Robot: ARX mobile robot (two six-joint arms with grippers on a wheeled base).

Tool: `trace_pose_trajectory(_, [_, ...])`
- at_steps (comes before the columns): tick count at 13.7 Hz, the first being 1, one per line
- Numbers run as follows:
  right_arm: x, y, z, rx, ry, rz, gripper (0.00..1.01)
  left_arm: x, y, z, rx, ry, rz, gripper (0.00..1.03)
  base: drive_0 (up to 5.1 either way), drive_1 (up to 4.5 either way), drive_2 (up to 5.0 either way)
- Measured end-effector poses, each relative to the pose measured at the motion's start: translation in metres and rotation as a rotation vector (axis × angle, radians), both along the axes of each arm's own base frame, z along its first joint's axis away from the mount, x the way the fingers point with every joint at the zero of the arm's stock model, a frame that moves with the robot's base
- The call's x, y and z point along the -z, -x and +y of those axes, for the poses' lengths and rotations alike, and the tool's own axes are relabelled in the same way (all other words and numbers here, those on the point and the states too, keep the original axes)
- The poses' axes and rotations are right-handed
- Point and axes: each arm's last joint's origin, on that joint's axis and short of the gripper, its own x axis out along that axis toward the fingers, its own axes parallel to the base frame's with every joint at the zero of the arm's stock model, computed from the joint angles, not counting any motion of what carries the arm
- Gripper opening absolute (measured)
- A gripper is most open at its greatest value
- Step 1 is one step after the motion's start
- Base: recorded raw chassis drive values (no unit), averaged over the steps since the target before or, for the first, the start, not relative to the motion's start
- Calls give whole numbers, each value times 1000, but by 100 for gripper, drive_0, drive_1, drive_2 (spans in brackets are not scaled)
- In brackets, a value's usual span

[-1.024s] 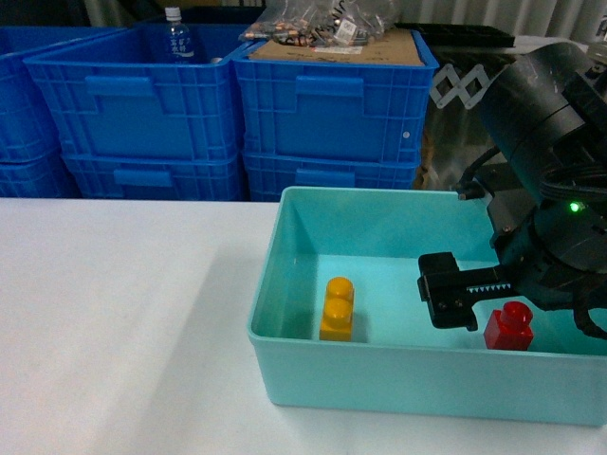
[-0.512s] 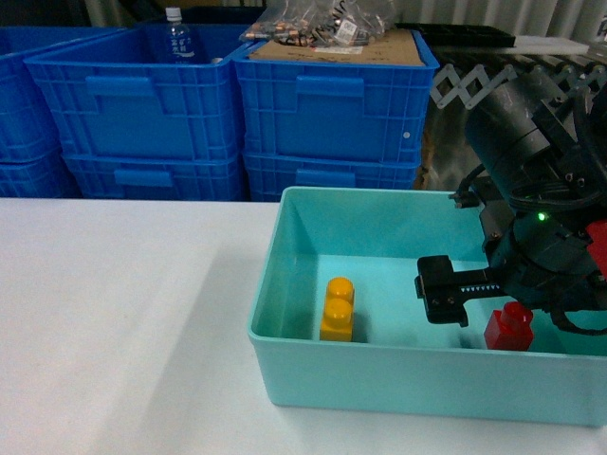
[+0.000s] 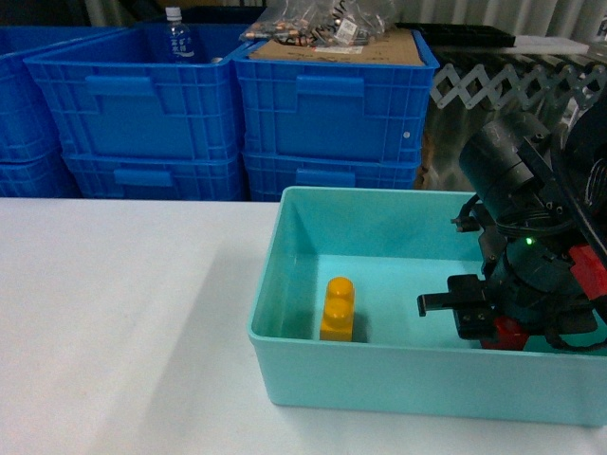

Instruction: Pick red block from blue box to shelf

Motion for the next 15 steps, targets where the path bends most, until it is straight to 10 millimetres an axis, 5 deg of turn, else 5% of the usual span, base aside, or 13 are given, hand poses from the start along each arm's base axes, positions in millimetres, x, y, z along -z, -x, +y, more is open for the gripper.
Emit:
trace_pose_trajectory(1, [-1, -1, 0, 5, -8, -9, 31, 0, 0, 0, 0, 0, 0, 98, 0, 0, 0])
trace_pose_trajectory(4, [-33, 8, -4, 4, -72, -132, 28, 0, 0, 0, 0, 0, 0, 98, 0, 0, 0])
trace_pose_trajectory(7, [-96, 40, -7, -78, -140, -399, 28, 0, 0, 0, 0, 0, 0, 98, 0, 0, 0])
trace_pose_trajectory(9, [-144, 96, -16, -212, -136, -695, 28, 0, 0, 0, 0, 0, 0, 98, 0, 0, 0])
trace_pose_trajectory(11, [-160, 151, -34, -287, -94, -877, 28, 0, 0, 0, 0, 0, 0, 98, 0, 0, 0])
trace_pose_trajectory(14, [-122, 247, -55, -364, -10, -881, 28, 0, 0, 0, 0, 0, 0, 98, 0, 0, 0])
trace_pose_trajectory(15, [-126, 256, -58, -359, -10, -955, 28, 0, 0, 0, 0, 0, 0, 98, 0, 0, 0])
